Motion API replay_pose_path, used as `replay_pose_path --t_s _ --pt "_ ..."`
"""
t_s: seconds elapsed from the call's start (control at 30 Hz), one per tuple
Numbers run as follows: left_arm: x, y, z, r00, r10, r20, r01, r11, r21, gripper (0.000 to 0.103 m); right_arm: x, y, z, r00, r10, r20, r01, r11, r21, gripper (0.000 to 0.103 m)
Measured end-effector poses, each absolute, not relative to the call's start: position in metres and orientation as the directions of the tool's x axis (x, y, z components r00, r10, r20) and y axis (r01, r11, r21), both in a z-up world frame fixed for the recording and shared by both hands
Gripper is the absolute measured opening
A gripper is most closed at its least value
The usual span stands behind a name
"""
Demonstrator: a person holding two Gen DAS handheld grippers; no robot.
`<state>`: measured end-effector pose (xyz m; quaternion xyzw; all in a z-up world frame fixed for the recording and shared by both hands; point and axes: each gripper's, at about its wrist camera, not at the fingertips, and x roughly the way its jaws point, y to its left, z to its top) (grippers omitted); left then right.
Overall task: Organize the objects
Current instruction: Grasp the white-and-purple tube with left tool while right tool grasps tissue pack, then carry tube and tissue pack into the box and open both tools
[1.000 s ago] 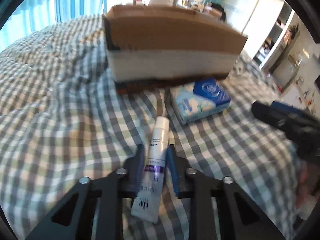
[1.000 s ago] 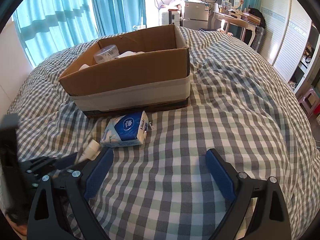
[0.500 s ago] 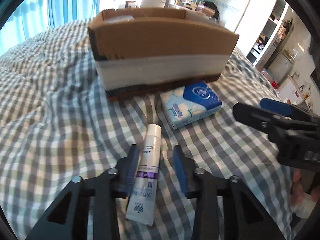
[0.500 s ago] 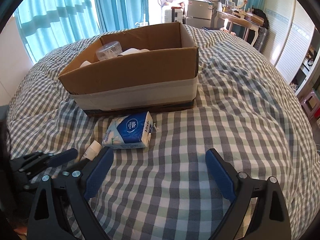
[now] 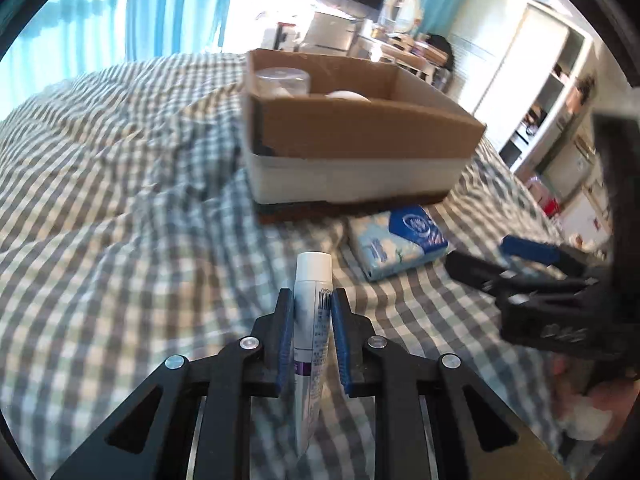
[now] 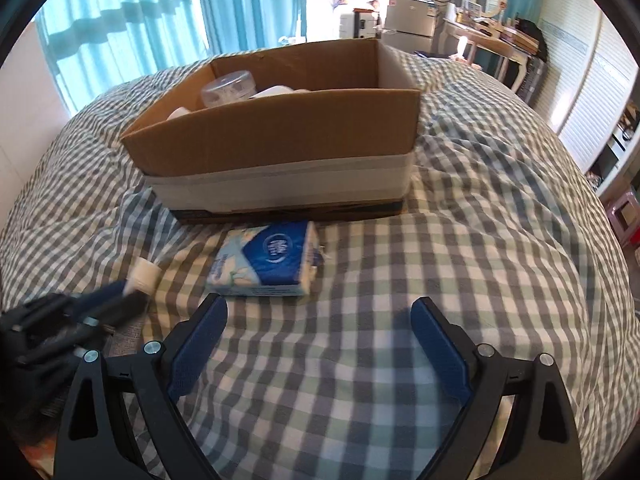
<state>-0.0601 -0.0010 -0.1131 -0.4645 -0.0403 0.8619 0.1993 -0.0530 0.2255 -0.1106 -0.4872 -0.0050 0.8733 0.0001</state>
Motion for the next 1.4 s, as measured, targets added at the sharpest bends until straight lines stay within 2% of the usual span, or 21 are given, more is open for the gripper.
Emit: replay_pose_path --t_s 0.13,0.4,0.57,0.63,0.67,0.7,0.87,1.4 --pt "-0.066 -0.025 -0.098 -0.515 0.371 -0.773 -0.263 -0.926 -0.270 0.019 -0.072 0.211 -0.119 -0.495 0.008 -0.869 0.028 -0.999 -0.026 0.094" --pt "-0.081 -0.035 -0.109 -0.516 0.335 -0.788 -0.227 -0.941 -0.251 0.019 -0.109 0.183 -0.148 -0.429 0.023 -0.903 0.065 -0.996 -0.056 0.094" --pt "-0.079 -0.035 -0.115 -0.518 0.318 -0.794 -0.230 -0.946 -0.229 0.019 -0.113 0.173 -0.174 -0.396 0.100 -0.913 0.074 -0.987 -0.140 0.094" --pt "-0.077 -0.034 -0.116 -0.523 0.307 -0.795 -0.233 -0.949 -0.213 0.019 -0.109 0.171 -0.174 -0.414 0.122 -0.902 0.074 -0.983 -0.167 0.088" --pt "-0.075 -0.034 -0.115 -0.525 0.304 -0.795 -0.235 -0.949 -0.208 0.019 -0.107 0.171 -0.172 -0.424 0.131 -0.896 0.072 -0.982 -0.177 0.077" --pt "-0.073 -0.034 -0.115 -0.527 0.303 -0.794 -0.234 -0.950 -0.206 0.019 -0.103 0.171 -0.169 -0.432 0.122 -0.894 0.074 -0.983 -0.170 0.075" --pt "-0.060 -0.032 -0.103 -0.538 0.307 -0.785 -0.250 -0.948 -0.200 0.019 -0.082 0.181 -0.151 -0.453 0.061 -0.889 0.070 -0.992 -0.104 0.075" --pt "-0.006 -0.005 -0.045 -0.566 0.332 -0.754 -0.341 -0.928 -0.153 0.018 0.019 0.201 -0.061 -0.609 -0.021 -0.793 0.088 -0.995 -0.041 0.074"
